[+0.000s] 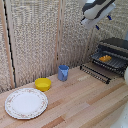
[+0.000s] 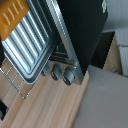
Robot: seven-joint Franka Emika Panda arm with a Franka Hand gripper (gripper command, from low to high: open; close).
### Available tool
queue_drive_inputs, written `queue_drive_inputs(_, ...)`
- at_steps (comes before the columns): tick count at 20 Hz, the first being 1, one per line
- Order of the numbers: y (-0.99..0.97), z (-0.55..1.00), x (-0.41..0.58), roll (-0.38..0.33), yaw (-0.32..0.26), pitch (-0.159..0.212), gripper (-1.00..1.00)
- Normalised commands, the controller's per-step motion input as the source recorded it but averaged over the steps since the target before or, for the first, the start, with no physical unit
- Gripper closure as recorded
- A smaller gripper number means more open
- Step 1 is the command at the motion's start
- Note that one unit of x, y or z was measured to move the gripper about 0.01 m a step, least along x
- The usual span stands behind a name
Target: Kindly employ your clamp to softly take hold of the bread. Delicately rest it on the oven pan, verifying that it is even on the surface. Using your clamp and attentiveness, smoothly glide the pan into the oven and along the appropriate brackets, securing it in position.
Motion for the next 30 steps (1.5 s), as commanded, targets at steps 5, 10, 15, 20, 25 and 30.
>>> queue_drive_inputs(5,0.0,-0.4,-0.025,-0.232,0.254,0.204,-1.0)
queue_drive_inputs(10,0.01,-0.38,-0.029,-0.232,0.242,0.212,-1.0)
queue_drive_inputs(15,0.04,-0.34,-0.035,-0.228,0.226,0.229,-1.0)
queue_drive_inputs(20,0.08,-0.36,-0.021,-0.206,0.23,0.224,-1.0)
queue_drive_inputs(25,0.19,-0.48,0.0,-0.176,0.224,0.201,-1.0)
queue_drive_inputs(30,0.15,-0.43,-0.004,-0.168,0.227,0.147,-1.0)
